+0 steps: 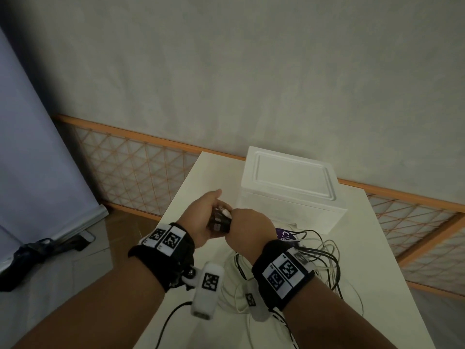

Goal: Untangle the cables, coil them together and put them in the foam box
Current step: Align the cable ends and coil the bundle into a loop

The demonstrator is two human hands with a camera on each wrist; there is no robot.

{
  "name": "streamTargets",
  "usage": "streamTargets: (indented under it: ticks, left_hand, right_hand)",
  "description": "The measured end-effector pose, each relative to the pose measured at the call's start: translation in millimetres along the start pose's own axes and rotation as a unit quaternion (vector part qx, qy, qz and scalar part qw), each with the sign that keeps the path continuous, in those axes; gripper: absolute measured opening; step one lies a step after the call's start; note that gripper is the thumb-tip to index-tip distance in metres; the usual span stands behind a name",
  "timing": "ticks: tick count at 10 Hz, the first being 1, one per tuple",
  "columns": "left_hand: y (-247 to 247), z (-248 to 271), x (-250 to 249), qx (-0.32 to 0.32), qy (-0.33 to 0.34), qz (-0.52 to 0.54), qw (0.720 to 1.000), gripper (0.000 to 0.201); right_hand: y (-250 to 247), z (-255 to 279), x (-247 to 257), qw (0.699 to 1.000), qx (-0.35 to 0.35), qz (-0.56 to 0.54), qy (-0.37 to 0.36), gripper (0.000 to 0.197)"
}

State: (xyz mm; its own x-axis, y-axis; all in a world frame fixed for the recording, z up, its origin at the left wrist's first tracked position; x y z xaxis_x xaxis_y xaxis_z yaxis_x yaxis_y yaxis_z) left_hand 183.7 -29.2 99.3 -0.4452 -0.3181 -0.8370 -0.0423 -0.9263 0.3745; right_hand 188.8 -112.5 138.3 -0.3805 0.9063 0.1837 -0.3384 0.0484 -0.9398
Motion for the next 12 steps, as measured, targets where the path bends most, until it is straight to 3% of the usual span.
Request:
streamTargets:
  ticks: [1,2,3,4,5,6,7,8,9,10,12]
  left_hand:
    - [-1.4,-2.9,7.3,-0.07,0.016,-0.035,0.997,0.031]
    - [-7.1,-5.0,5.1,-0.12,0.054,-0.078,0.988,0.032]
    - [-6.3,-4.5,-3.1,-0.121,0.094,-0.169,0.974,0.037]
    - [17.2,11.3,-30.9,-0.093,0.18,-0.477,0.855,0.023]
    - [30.9,13.4,-20.7,0.073,0.116,-0.599,0.789,0.034]
    - [48.1,18.9,-17.3,0.063,0.109,-0.807,0.577,0.083]
    - [59.6,10.5,-3.5,0.076,0.127,-0.804,0.576,0.102]
    - [51.2,1.4,4.5,0.093,0.124,-0.768,0.622,0.112]
    - [47.6,-2.1,9.9,0.097,0.126,-0.763,0.627,0.111]
    - [45.8,-7.1,9.4,0.054,0.149,-0.797,0.583,0.092]
    - [35.8,-19.4,15.6,-0.012,0.123,-0.86,0.495,0.074]
  right_hand:
    - [-0.7,-0.1,7.0,1.0,-0.012,0.014,-0.012,0.012]
    - [-1.7,-0.8,9.9,1.0,-0.02,0.002,-0.017,0.018]
    - [2.0,-3.0,10.6,1.0,-0.003,-0.003,-0.025,0.02]
    - [10.6,-2.7,2.4,0.999,0.031,0.036,-0.017,0.014]
    - [8.0,-0.8,-7.7,0.998,0.037,0.051,-0.006,0.013]
    - [11.5,-1.0,-5.1,0.996,0.042,0.078,-0.027,0.025]
    - [15.5,-0.3,-8.1,0.999,0.035,0.01,-0.004,0.036]
    - [18.6,-3.1,-12.2,0.999,0.027,-0.028,0.013,0.04]
    - [39.1,-12.9,-16.8,0.997,0.073,-0.026,0.004,0.041]
    - [56.5,-21.3,-15.4,0.99,0.142,0.006,-0.005,0.032]
    - [47.2,-29.1,-11.3,0.99,0.127,-0.026,-0.048,0.018]
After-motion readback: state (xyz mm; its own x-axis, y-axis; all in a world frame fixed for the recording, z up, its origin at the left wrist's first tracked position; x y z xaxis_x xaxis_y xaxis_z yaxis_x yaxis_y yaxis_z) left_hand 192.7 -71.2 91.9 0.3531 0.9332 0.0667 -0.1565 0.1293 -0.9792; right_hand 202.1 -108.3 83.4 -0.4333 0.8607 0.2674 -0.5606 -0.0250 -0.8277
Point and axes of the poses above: each hand's wrist, its own z-axis away from the middle knuckle, its own y-axis out of the palm, x = y × z, the point moved 9 cm from there along -z, towards the middle knuckle, and after that the axes turned 11 degrees about x, right-handed, at the moved point
